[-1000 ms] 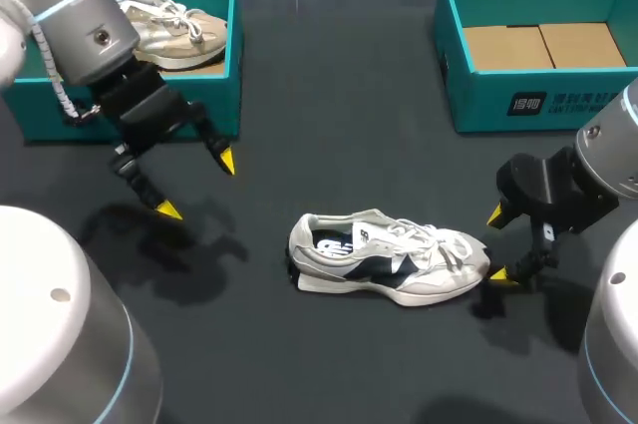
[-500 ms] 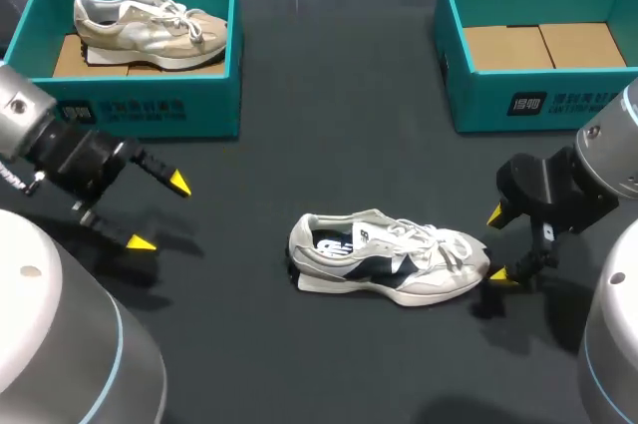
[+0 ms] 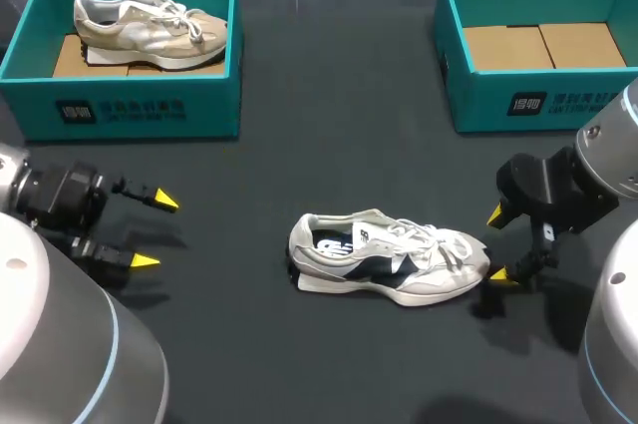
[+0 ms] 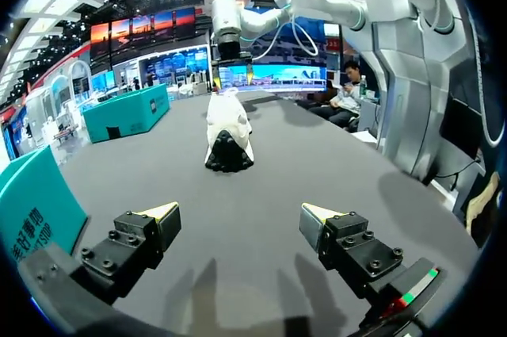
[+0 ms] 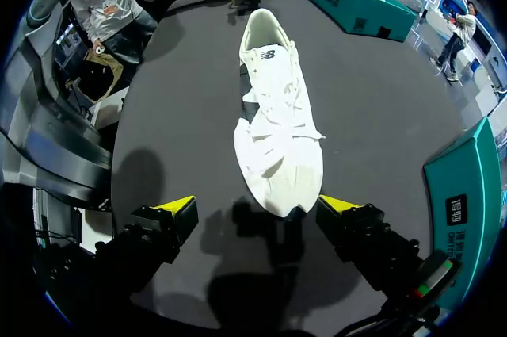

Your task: Take the shoe out of the shoebox, open the shoe tongue, remove and reinsert the insole, then place the shoe into the shoebox

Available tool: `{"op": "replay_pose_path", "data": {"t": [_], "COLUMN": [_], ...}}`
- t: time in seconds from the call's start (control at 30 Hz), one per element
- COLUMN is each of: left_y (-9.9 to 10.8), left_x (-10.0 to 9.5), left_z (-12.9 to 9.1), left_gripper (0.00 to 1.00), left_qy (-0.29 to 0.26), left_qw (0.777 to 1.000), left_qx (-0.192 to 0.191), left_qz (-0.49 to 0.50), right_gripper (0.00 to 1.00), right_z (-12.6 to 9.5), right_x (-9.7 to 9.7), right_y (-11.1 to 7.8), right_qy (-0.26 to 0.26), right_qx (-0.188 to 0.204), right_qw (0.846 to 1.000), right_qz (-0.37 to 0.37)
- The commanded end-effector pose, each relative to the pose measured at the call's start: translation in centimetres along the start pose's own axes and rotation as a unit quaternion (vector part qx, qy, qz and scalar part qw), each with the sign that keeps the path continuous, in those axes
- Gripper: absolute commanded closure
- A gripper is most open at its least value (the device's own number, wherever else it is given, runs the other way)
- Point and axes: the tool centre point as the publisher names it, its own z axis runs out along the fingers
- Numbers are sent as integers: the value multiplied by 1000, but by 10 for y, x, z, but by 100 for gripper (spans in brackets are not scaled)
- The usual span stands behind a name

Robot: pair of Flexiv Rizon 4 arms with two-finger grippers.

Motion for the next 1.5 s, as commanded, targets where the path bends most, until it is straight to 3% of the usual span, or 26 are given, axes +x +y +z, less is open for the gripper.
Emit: {"op": "replay_pose_path", "data": {"t": [0.03,0.57,1.5], "left_y": [5,11,-16], "left_x": [3,0,-6], "left_z": [6,19,101], "left_gripper": [0,0,0], "left_qy": [-15,1,6], "left_qw": [1000,998,995], "left_qx": [6,36,70], "left_qz": [-3,-43,-74], "right_gripper": [0,0,0], "right_z": [0,0,0], "right_x": [2,2,2], "right_y": [0,0,0], "right_qy": [-2,-2,-2], "right_qx": [1,1,1], "right_qw": [1000,1000,1000], "right_qz": [0,0,0]}}
